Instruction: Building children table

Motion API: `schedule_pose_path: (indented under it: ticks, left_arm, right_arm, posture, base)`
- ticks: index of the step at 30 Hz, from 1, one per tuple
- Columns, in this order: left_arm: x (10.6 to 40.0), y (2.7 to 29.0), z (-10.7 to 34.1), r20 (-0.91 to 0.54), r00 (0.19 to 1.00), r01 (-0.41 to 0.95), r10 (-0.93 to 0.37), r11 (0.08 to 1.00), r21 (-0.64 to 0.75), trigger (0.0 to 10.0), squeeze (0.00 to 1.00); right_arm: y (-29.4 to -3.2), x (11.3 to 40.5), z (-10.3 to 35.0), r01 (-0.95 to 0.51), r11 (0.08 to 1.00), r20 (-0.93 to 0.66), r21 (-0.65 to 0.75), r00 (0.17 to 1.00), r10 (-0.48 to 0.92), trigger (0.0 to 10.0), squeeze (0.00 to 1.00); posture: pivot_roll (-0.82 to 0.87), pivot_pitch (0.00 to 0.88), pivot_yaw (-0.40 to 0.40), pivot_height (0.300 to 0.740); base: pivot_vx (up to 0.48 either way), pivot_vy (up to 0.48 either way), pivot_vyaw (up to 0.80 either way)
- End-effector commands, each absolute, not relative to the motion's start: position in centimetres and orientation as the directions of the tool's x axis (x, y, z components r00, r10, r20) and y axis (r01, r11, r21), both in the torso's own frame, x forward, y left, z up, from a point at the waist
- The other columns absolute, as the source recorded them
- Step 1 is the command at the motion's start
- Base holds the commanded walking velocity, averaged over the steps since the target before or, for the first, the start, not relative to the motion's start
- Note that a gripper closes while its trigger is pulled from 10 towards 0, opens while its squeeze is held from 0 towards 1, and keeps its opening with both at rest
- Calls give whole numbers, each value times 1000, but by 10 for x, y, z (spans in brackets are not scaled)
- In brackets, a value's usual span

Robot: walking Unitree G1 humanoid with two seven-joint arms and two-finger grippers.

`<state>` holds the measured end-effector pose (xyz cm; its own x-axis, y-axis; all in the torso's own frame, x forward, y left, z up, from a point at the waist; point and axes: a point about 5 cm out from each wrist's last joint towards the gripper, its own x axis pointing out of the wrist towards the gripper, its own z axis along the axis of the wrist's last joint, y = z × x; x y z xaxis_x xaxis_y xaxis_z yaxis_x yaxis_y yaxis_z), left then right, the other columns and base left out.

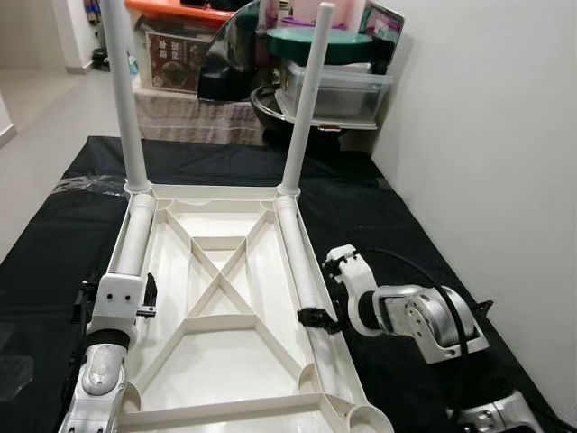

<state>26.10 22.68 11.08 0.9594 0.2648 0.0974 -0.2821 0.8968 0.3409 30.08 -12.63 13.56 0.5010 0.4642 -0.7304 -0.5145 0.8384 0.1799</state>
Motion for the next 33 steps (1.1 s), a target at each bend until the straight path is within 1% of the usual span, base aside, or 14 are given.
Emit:
schedule_pose_path:
  ticks: [1,2,3,4,6,7,9,10,13,17,18,21,32,33]
  left_arm:
    - [259,220,95,27,966,-249,256,903,351,10000,0]
    - [259,220,95,27,966,-249,256,903,351,10000,0]
    - [260,219,94,27,966,-249,256,903,349,10000,0]
    - [260,219,94,27,966,-249,256,903,349,10000,0]
    - [259,220,94,27,965,-252,259,904,346,10000,0]
    - [259,220,94,27,965,-252,259,904,346,10000,0]
    - [257,223,93,24,963,-258,267,902,347,10000,0]
    - [257,223,93,24,963,-259,268,901,347,10000,0]
    - [257,223,93,23,963,-260,269,901,347,10000,0]
    - [259,219,92,23,964,-255,264,904,342,10000,0]
    - [259,219,92,23,964,-255,264,904,342,10000,0]
    - [260,219,92,24,965,-255,263,905,341,10000,0]
    - [259,220,92,26,964,-257,264,903,343,10000,0]
    - [259,220,92,27,964,-257,264,903,343,10000,0]
  right_arm:
    - [-123,305,144,-520,846,-716,120,545,437,10000,0]
    - [-123,305,144,-520,846,-716,120,545,437,10000,0]
    - [-122,310,149,-522,850,-689,69,591,419,10000,0]
    - [-122,310,149,-522,850,-689,69,591,419,10000,0]
    - [-120,321,164,-494,869,-612,37,676,411,10000,0]
    - [-120,321,164,-494,869,-612,37,676,411,10000,0]
    - [-118,329,191,-491,870,-479,-53,777,409,10000,0]
    - [-116,328,196,-503,862,-458,-56,780,426,10000,0]
    - [-112,322,200,-534,844,-460,-45,761,457,10000,0]
    - [-111,309,185,-560,827,-568,35,670,478,10000,0]
    - [-111,309,185,-560,827,-568,35,670,478,10000,0]
    - [-117,306,169,-522,850,-636,73,632,443,10000,0]
    - [-121,298,151,-497,861,-691,105,586,422,10000,0]
    - [-121,294,147,-499,858,-708,123,562,428,10000,0]
  posture:
    - [-19,0,-171,740]
    - [-19,0,-171,740]
    - [-19,0,-171,740]
    - [-19,0,-171,740]
    - [-13,0,-175,740]
    - [-13,0,-175,740]
    - [-15,0,-175,740]
    - [-17,0,-175,740]
    - [-20,0,-174,740]
    - [-24,0,-174,740]
    - [-24,0,-174,740]
    - [-23,0,-174,740]
    - [-24,0,-171,740]
    - [-23,0,-172,740]
  base:
    - [0,0,0]
    - [0,0,0]
    - [0,0,0]
    - [0,0,0]
    - [0,0,0]
    - [0,0,0]
    - [0,0,0]
    - [0,0,0]
    - [0,0,0]
    - [0,0,0]
    - [0,0,0]
    - [0,0,0]
    - [0,0,0]
    - [0,0,0]
